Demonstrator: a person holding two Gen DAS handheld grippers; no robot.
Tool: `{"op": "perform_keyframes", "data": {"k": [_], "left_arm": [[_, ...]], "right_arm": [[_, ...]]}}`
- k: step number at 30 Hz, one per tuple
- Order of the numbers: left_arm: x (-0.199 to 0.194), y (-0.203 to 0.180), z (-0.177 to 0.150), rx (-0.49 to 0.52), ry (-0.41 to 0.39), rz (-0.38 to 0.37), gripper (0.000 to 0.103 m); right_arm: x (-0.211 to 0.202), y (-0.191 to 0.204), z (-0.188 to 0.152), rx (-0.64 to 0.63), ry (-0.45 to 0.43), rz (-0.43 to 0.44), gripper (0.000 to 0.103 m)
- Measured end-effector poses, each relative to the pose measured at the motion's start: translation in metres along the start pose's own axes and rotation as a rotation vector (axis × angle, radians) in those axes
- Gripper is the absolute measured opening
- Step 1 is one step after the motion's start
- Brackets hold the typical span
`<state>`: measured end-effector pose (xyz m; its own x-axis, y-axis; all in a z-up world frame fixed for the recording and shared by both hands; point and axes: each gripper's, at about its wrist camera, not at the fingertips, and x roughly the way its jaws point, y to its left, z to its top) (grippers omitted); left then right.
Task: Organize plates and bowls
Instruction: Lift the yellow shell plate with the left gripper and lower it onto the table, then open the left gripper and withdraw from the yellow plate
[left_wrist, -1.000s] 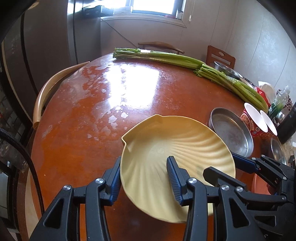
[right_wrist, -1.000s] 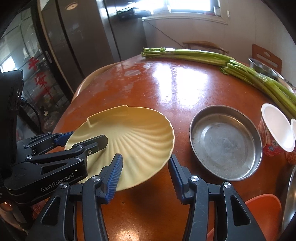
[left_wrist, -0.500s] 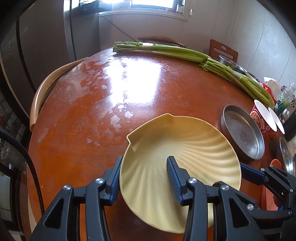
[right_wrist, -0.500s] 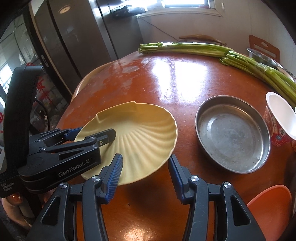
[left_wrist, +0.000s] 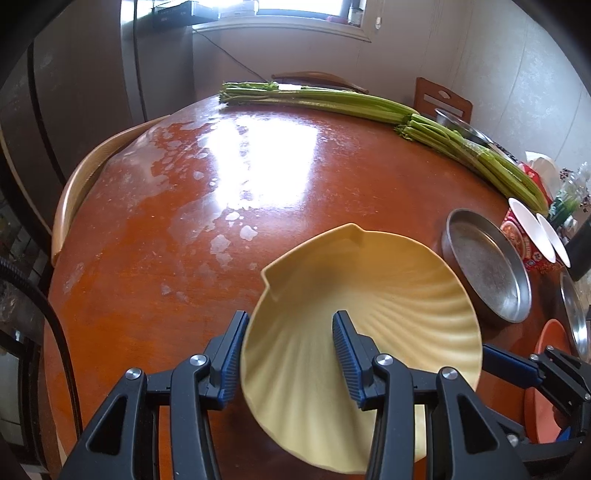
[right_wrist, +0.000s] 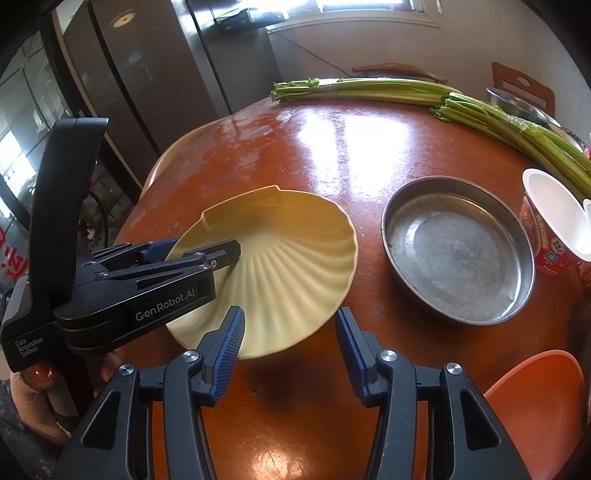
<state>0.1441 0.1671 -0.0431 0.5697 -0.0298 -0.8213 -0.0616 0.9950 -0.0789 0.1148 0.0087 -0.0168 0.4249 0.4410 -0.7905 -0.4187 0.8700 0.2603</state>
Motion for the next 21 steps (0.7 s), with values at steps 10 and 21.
{"op": "perform_keyframes", "data": {"k": [10,21], "left_arm": [[-0.021,0.010,-0.006,-0.038,-0.048,0.072,0.048],[-0.064,-0.006,-0.020,-0.043,-0.112,0.068,0.055]], "right_arm": [[-0.026,-0.007,0.002,-0.002,-0.068,-0.025,0.055],[-0.063,-0.017,-0.006,-0.012,-0.156,-0.042,0.061]]}}
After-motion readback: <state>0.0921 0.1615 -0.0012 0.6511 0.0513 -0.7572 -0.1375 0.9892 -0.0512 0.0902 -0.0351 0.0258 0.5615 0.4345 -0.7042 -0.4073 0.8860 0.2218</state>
